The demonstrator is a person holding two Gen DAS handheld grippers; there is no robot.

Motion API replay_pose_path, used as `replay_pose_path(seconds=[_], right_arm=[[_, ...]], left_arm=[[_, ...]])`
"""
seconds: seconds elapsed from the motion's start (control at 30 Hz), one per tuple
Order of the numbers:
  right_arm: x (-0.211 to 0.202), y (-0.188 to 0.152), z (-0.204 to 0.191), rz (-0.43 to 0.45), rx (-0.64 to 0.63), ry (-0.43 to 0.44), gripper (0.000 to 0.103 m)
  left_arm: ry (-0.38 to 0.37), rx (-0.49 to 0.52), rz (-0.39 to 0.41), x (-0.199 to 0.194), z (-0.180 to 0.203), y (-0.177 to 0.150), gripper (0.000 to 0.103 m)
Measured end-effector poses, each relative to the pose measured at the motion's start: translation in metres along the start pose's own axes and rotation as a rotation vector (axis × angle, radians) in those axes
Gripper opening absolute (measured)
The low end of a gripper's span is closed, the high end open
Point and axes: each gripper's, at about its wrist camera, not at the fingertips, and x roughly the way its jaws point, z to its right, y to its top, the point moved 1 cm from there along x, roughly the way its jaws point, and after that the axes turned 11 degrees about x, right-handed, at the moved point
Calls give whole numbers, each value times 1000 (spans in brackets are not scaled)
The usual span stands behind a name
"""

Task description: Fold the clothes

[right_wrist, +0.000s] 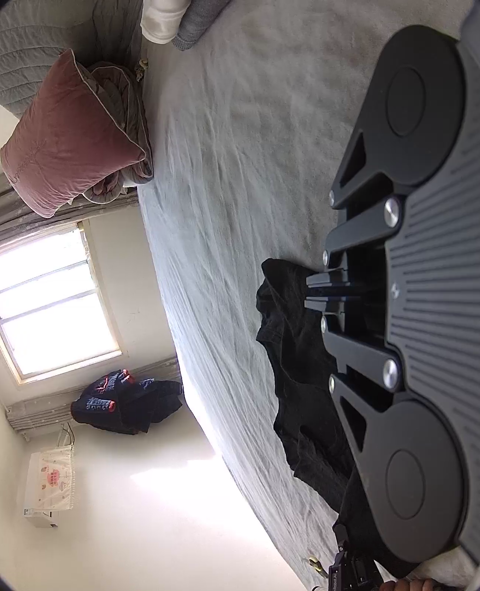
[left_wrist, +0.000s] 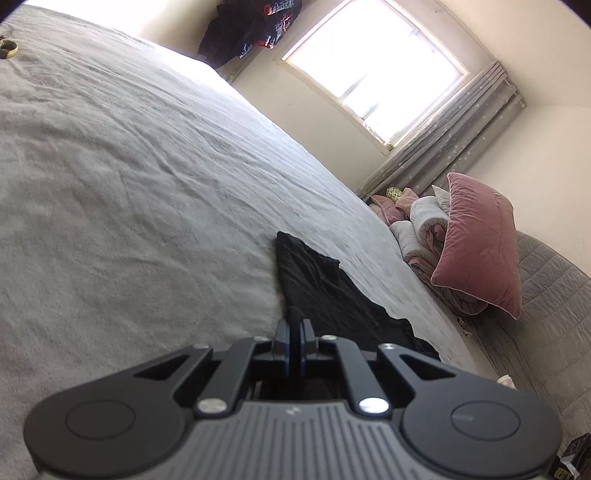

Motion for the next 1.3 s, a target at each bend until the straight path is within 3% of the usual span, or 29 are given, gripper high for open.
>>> replay_pose_path(seconds=[0.1,0.27,0.4,0.43,0.57,0.77,0.9,1.0,1.13,1.3], right_arm=[[24,-7,3,-94,-10,-98,6],[25,-9,-1,-85,-42,-115,16],[17,-4,3,-62,-7,-110,44],[14,-2,3,-59,0,-104,44],[0,5,-3,-63,-16,-62,44],[-24,5,-22,-113,-96,-22,45],[-41,4,-41,-159,-198,26,45],[-53,-1,-53,-213,-301,84,46],[-63,-19,-66,-300,-437,125,46],[-63,-37,-74,-363,-546,123,46]], left_arm=[[64,12,-48,8,1,-1,5],[82,73,-47,7,6,3,12],[81,107,-21,-2,9,6,34],[90,128,-15,-6,11,8,43],[96,197,-26,-22,15,19,58],[61,242,-70,-44,30,37,63],[-57,464,-128,-58,59,33,63],[-217,685,-191,-71,80,20,63],[-321,868,-285,-77,98,5,62],[-306,1029,-378,-65,107,-12,62]])
